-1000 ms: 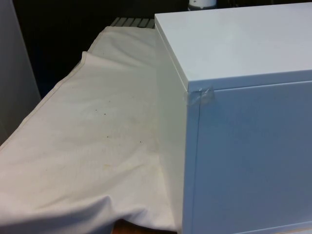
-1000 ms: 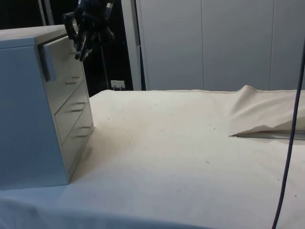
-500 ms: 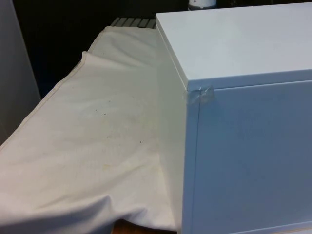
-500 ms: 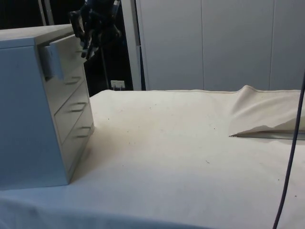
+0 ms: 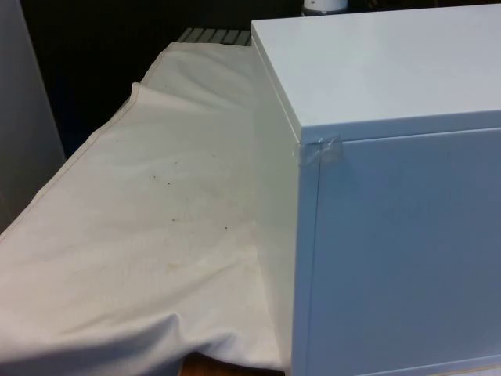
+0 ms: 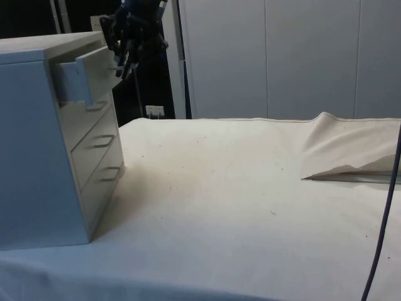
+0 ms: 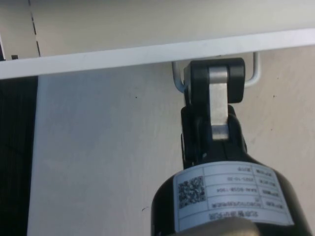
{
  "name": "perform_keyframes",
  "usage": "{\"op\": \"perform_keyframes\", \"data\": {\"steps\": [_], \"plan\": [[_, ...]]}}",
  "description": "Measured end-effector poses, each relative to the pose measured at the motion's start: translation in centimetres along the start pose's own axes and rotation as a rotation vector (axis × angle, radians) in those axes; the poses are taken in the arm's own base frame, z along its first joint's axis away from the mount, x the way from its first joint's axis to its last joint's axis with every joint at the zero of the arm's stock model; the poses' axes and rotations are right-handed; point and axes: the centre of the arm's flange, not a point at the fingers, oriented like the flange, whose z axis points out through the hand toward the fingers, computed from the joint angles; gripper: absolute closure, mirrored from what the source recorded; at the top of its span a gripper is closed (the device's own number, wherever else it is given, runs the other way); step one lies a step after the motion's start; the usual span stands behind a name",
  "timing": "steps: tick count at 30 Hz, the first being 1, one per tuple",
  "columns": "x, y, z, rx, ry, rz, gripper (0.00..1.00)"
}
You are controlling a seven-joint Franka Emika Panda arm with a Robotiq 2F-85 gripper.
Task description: Open the drawer, then close it.
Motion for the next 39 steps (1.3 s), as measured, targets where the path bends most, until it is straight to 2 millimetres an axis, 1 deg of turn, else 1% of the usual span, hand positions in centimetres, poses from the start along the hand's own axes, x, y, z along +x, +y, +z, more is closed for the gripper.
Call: {"op": "perform_keyframes", "data": {"steps": [22,27,29,31,32,33,37,39], "plan": [[-0.1,0.1,-0.3,0.01,-0.001,-0.002,1.0],[0.3,0.6,-0.5,0.006,-0.003,0.0,1.0],[0.7,1.4,-0.8,0.004,-0.005,-0.003,1.0],[0.8,1.7,-1.0,0.002,-0.006,-0.004,1.0],[1.1,2.3,-1.3,0.001,-0.009,-0.008,1.0],[1.1,2.3,-1.3,0.001,-0.009,-0.008,1.0],[1.5,3.4,-1.9,0.0,-0.016,-0.015,1.0],[1.9,4.2,-2.3,0.0,-0.021,-0.019,1.0]]}}
